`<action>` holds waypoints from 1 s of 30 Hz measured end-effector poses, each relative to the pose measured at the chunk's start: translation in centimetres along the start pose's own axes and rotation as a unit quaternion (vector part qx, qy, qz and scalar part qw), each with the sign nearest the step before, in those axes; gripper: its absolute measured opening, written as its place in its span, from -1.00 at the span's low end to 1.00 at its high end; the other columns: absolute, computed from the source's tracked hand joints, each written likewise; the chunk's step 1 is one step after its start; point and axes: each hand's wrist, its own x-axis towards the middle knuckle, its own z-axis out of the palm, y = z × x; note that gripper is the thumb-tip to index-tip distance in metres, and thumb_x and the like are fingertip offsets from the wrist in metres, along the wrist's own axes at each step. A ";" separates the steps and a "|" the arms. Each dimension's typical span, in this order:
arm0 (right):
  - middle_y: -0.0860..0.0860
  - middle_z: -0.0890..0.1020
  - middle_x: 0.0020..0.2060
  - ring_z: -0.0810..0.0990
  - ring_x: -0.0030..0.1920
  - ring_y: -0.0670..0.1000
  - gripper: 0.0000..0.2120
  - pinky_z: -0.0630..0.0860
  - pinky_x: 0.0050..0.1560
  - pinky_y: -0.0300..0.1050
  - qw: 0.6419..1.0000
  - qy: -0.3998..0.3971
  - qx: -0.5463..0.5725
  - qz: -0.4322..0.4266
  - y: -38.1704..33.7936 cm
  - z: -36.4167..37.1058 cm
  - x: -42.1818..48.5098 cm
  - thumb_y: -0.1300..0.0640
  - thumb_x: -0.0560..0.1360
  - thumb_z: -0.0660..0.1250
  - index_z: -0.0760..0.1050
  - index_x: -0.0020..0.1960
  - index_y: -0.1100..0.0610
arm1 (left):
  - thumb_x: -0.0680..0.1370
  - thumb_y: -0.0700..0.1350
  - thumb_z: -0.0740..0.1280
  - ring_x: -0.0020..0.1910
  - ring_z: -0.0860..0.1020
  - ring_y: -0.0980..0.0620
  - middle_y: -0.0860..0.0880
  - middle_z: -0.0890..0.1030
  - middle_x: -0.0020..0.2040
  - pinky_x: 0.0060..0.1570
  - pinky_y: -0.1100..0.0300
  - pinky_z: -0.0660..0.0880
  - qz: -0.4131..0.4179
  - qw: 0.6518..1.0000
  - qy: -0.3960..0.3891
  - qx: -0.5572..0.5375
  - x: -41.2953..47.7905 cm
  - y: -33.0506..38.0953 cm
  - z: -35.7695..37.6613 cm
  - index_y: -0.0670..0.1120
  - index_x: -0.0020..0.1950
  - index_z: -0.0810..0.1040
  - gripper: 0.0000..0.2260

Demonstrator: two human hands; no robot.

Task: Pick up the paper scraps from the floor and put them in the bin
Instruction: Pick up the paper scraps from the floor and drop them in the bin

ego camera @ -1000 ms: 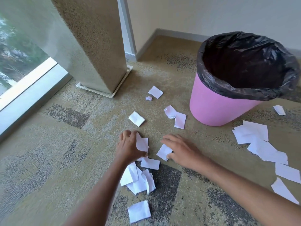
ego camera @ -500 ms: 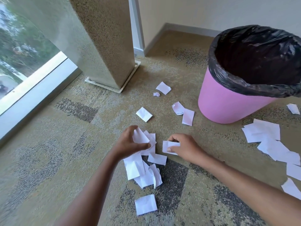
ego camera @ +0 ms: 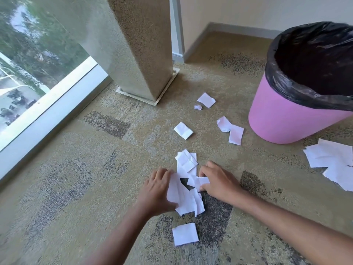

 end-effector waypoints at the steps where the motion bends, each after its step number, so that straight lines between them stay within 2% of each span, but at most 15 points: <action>1: -0.17 0.46 -0.03 0.49 -0.07 -0.07 -0.62 0.39 -0.23 -0.08 1.000 0.000 -0.002 0.001 0.0 0.0 0.1 -0.08 0.45 0.61 0.38 -0.05 -0.11 | 0.32 0.36 0.47 0.38 0.33 0.01 0.05 0.29 0.46 0.36 0.04 0.50 0.004 1.000 0.008 0.014 0.0 -0.1 0.4 0.03 0.64 0.18 -0.01; 4: -0.18 0.53 -0.07 0.53 -0.04 -0.04 -0.66 0.46 -0.16 -0.07 1.000 -0.004 0.013 0.017 0.0 0.0 0.1 -0.06 0.44 0.62 0.43 -0.06 -0.08 | 0.30 0.45 0.39 0.33 0.36 0.00 0.05 0.32 0.39 0.31 0.04 0.51 0.012 0.999 0.020 0.023 -0.1 -0.4 0.8 0.03 0.63 0.21 0.00; 7: -0.19 0.61 -0.12 0.61 -0.11 -0.04 -0.70 0.54 -0.15 -0.06 0.997 -0.010 0.051 0.051 0.2 -0.2 0.1 -0.02 0.45 0.62 0.48 -0.08 -0.07 | 0.25 0.49 0.30 0.29 0.36 0.02 0.05 0.33 0.35 0.33 0.03 0.50 0.007 1.000 0.019 0.004 -0.1 -0.4 0.6 0.03 0.59 0.24 0.01; 10: -0.19 0.68 -0.15 0.66 -0.14 -0.07 -0.74 0.66 -0.07 0.01 0.990 -0.012 0.115 0.080 0.7 -0.6 0.2 0.02 0.41 0.63 0.55 -0.08 -0.08 | 0.24 0.43 0.42 0.25 0.39 0.03 0.07 0.32 0.28 0.28 0.05 0.51 -0.011 0.999 0.024 -0.045 -0.2 -0.3 0.2 0.05 0.55 0.26 -0.03; 13: -0.16 0.71 -0.16 0.69 -0.15 -0.07 -0.80 0.65 -0.07 0.02 0.979 -0.006 0.173 0.104 1.6 -1.1 0.0 0.06 0.42 0.63 0.62 -0.07 -0.07 | 0.27 0.26 0.57 0.23 0.45 0.00 0.11 0.31 0.25 0.21 0.03 0.58 -0.049 0.984 0.025 -0.172 -0.2 -0.4 -0.8 0.09 0.54 0.26 -0.08; 15: -0.09 0.73 -0.20 0.68 -0.23 -0.05 -0.84 0.62 -0.17 -0.03 0.967 0.001 0.225 0.121 2.0 -1.4 -0.1 0.08 0.44 0.62 0.65 -0.09 -0.01 | 0.32 0.17 0.66 0.23 0.50 -0.01 0.09 0.34 0.30 0.13 0.04 0.65 -0.087 0.949 0.015 -0.304 0.0 -0.3 -2.0 0.10 0.54 0.29 -0.11; 17: 0.02 0.76 -0.21 0.68 -0.27 -0.03 -0.88 0.58 -0.24 -0.06 0.931 -0.001 0.339 0.136 2.0 -2.3 -0.5 0.12 0.50 0.60 0.66 -0.07 0.07 | 0.38 0.08 0.69 0.23 0.59 -0.03 0.01 0.44 0.35 0.03 0.14 0.69 -0.116 0.873 -0.001 -0.474 0.2 0.3 -3.3 0.06 0.53 0.32 -0.16; 18: 0.04 0.76 -0.20 0.69 -0.28 -0.02 -0.90 0.58 -0.27 -0.08 0.906 0.000 0.398 0.144 1.7 -3.0 -0.7 0.14 0.53 0.58 0.67 -0.05 0.09 | 0.39 0.07 0.69 0.24 0.62 -0.04 -0.03 0.51 0.36 0.05 0.16 0.68 -0.122 0.831 -0.003 -0.542 0.4 0.7 -4.0 0.03 0.53 0.34 -0.17; 20: 0.05 0.77 -0.16 0.73 -0.23 0.00 -0.94 0.59 -0.28 -0.09 0.860 0.003 0.487 0.152 0.6 -4.6 -1.2 0.18 0.59 0.52 0.68 0.04 0.14 | 0.39 0.10 0.68 0.28 0.66 -0.05 -0.05 0.60 0.37 0.22 0.03 0.64 -0.112 0.774 -0.007 -0.623 0.9 1.8 -5.3 -0.01 0.57 0.37 -0.16; 22: 0.10 0.79 -0.09 0.77 -0.14 0.07 -0.89 0.60 -0.26 -0.10 0.832 0.010 0.534 0.146 -0.5 -6.2 -1.5 0.18 0.63 0.47 0.67 0.14 0.17 | 0.45 0.03 0.62 0.28 0.67 -0.01 -0.01 0.65 0.35 0.29 -0.10 0.62 -0.085 0.725 -0.005 -0.684 1.3 3.7 -6.4 -0.04 0.55 0.41 -0.27; 24: 0.17 0.79 0.03 0.79 -0.03 0.16 -0.84 0.63 -0.18 -0.08 0.803 0.020 0.579 0.137 -1.6 -7.9 -1.8 0.16 0.65 0.44 0.65 0.21 0.18 | 0.49 -0.03 0.57 0.28 0.65 -0.03 -0.03 0.65 0.35 0.35 -0.19 0.58 -0.058 0.672 -0.002 -0.738 1.6 5.8 -7.7 -0.10 0.52 0.45 -0.37; 25: 0.20 0.78 0.08 0.79 0.03 0.21 -0.81 0.65 -0.12 -0.03 0.787 0.028 0.603 0.132 -2.2 -8.9 -2.0 0.15 0.66 0.42 0.64 0.23 0.19 | 0.50 -0.03 0.57 0.30 0.63 -0.08 -0.09 0.62 0.37 0.39 -0.23 0.55 -0.044 0.650 -0.004 -0.758 1.8 6.9 -8.3 -0.13 0.53 0.45 -0.35; 28: 0.24 0.76 0.14 0.78 0.08 0.18 -0.78 0.67 0.06 0.09 0.738 0.056 0.664 0.105 -3.7 -12.4 -3.2 0.13 0.67 0.38 0.63 0.27 0.20 | 0.50 0.03 0.57 0.41 0.57 -0.21 -0.29 0.54 0.47 0.48 -0.27 0.43 0.000 0.624 -0.006 -0.782 2.7 9.9 -10.1 -0.20 0.58 0.39 -0.27; 30: 0.23 0.76 0.14 0.77 0.10 0.18 -0.79 0.63 0.19 0.19 0.726 0.081 0.678 0.087 -4.2 -14.9 -4.0 0.10 0.68 0.36 0.65 0.23 0.16 | 0.60 -0.01 0.46 0.53 0.43 -0.36 -0.35 0.46 0.53 0.55 -0.36 0.28 0.037 0.618 -0.001 -0.785 3.4 12.0 -11.4 -0.22 0.61 0.35 -0.35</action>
